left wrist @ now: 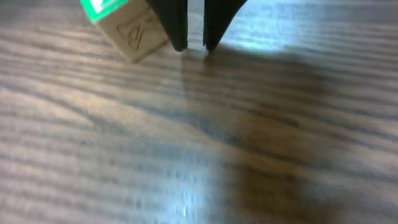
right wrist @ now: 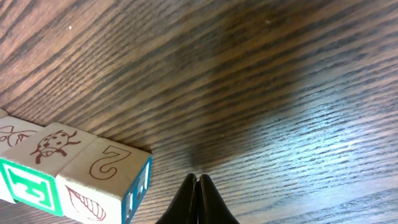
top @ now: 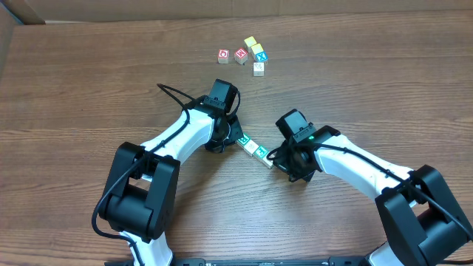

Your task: Flip 5 blocks

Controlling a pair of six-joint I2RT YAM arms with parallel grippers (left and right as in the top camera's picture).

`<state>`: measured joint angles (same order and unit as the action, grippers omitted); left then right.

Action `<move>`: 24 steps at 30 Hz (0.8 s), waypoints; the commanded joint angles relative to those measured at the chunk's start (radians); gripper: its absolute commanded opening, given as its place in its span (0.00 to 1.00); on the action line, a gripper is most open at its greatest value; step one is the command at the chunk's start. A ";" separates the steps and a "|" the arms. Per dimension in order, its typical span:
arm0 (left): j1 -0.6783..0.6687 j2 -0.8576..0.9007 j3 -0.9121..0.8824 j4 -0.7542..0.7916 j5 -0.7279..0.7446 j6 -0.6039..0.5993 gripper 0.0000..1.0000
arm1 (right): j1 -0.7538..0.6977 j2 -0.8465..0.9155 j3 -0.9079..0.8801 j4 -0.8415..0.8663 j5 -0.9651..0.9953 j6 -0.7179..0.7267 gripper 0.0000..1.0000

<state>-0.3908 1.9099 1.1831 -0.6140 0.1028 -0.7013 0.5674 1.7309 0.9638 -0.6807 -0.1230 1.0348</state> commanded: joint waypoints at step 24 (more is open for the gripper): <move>-0.036 -0.012 0.015 -0.117 0.191 0.022 0.04 | 0.014 0.001 0.025 0.019 0.010 -0.011 0.04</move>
<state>-0.4240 1.9099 1.1847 -0.7334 0.2714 -0.6743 0.5770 1.7309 0.9649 -0.6662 -0.1234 1.0340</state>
